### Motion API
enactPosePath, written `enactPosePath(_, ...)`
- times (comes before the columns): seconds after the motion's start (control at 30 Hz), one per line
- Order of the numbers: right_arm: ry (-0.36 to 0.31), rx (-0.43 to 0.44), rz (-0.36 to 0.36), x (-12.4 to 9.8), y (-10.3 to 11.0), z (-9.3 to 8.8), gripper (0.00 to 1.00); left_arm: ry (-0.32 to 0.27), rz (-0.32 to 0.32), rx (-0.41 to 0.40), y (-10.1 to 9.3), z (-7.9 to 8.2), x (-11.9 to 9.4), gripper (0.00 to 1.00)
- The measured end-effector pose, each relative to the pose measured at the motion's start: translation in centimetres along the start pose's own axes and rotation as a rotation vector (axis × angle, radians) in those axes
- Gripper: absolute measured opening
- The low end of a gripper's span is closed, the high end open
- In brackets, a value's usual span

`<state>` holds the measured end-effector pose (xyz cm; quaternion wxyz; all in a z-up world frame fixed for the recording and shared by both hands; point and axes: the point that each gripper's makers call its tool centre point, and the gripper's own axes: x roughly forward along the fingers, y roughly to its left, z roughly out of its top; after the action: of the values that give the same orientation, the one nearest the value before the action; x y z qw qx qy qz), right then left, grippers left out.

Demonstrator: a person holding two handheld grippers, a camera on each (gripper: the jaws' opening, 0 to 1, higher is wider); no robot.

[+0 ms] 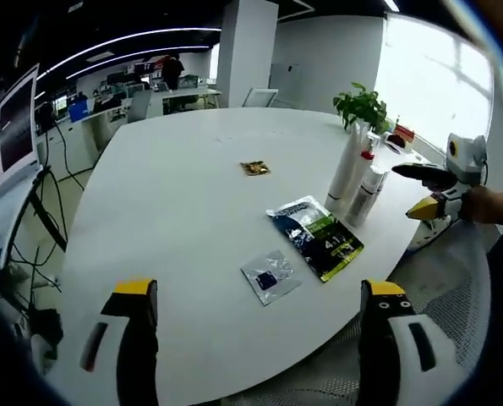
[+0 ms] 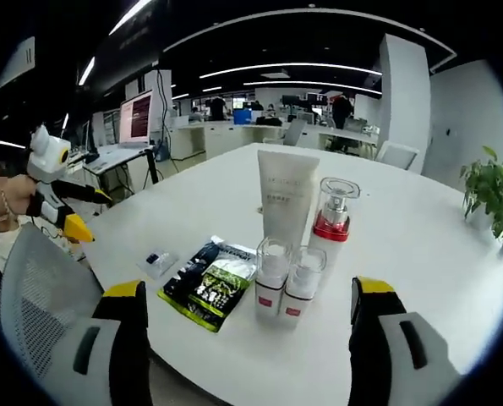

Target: Arrange the skincare products in the storage area until every visible bottle or jar stands upright without overlapping.

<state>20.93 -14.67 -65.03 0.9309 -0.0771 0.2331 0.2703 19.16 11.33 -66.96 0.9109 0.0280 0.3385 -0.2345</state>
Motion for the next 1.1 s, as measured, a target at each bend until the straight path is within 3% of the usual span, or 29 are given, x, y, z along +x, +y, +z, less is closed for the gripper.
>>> enactPosePath(0.37, -0.008, 0.017, -0.009, 0.2, -0.1, 0.1, 1.0, 0.016, -0.026, 0.033, -0.3, 1.5, 1.7, 0.95)
enactPosePath(0.83, 0.009, 0.047, -0.063, -0.4, -2.5, -0.6, 1.0, 0.058, -0.081, 0.128, -1.4, 4.9, 6.1, 0.95)
enactPosePath(1.1, 0.023, 0.056, -0.082, -0.3, -2.9, -0.9, 1.0, 0.092, -0.1, 0.152, -1.1, 5.3, 8.0, 0.94)
